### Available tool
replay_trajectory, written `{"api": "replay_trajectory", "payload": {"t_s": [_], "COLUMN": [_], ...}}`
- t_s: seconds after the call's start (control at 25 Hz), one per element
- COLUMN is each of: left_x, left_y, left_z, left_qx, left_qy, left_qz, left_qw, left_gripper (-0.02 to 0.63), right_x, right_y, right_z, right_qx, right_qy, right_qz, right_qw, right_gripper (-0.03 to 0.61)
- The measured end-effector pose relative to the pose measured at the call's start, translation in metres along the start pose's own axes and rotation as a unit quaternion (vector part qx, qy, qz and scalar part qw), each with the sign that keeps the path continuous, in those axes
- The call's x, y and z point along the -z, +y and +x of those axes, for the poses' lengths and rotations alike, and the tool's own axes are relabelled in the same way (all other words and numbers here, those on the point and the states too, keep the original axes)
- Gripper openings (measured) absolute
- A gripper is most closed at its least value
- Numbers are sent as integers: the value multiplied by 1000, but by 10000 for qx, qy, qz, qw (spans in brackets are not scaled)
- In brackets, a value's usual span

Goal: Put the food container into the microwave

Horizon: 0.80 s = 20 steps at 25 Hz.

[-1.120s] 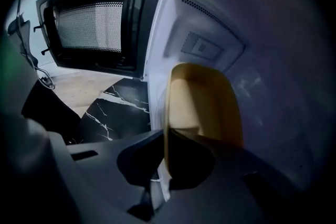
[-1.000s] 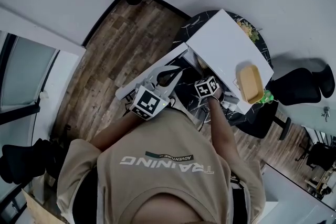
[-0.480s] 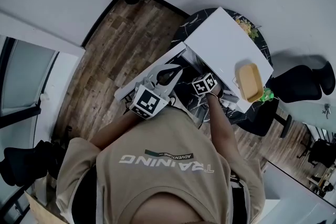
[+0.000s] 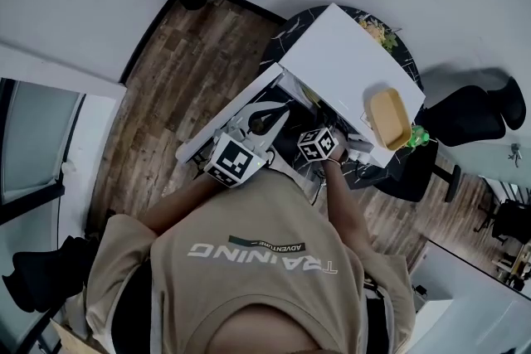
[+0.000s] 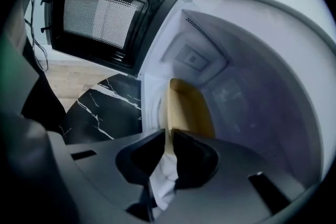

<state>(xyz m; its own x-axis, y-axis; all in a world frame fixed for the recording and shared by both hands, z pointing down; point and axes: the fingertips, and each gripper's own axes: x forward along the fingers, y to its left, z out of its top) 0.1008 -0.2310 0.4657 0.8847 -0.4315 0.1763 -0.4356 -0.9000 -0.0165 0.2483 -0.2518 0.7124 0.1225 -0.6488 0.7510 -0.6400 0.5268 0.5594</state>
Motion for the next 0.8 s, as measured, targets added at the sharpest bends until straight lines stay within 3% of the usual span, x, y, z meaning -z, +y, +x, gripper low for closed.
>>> {"api": "replay_trajectory", "payload": {"t_s": [0.2, 0.44, 0.68, 0.8], "left_x": [-2, -3, -3, -5], "left_y": [-11, -25, -34, -40], "left_z": [4, 12, 23, 28], "left_qx": [221, 483, 733, 871], "left_qy": [-35, -91, -57, -39], "left_qz": [54, 89, 77, 104], "left_qw": [9997, 9988, 9973, 9961], "left_gripper": [-9, -10, -9, -9], "right_x": [6, 9, 16, 15], "right_y": [-8, -3, -4, -5], "right_z": [-23, -51, -82, -99], "right_qx": [429, 511, 633, 470], "right_qy": [-171, -274, -332, -470], "right_qz": [120, 474, 991, 1593], "right_qw": [9989, 9972, 9925, 9850], "right_gripper": [14, 14, 14, 14]}}
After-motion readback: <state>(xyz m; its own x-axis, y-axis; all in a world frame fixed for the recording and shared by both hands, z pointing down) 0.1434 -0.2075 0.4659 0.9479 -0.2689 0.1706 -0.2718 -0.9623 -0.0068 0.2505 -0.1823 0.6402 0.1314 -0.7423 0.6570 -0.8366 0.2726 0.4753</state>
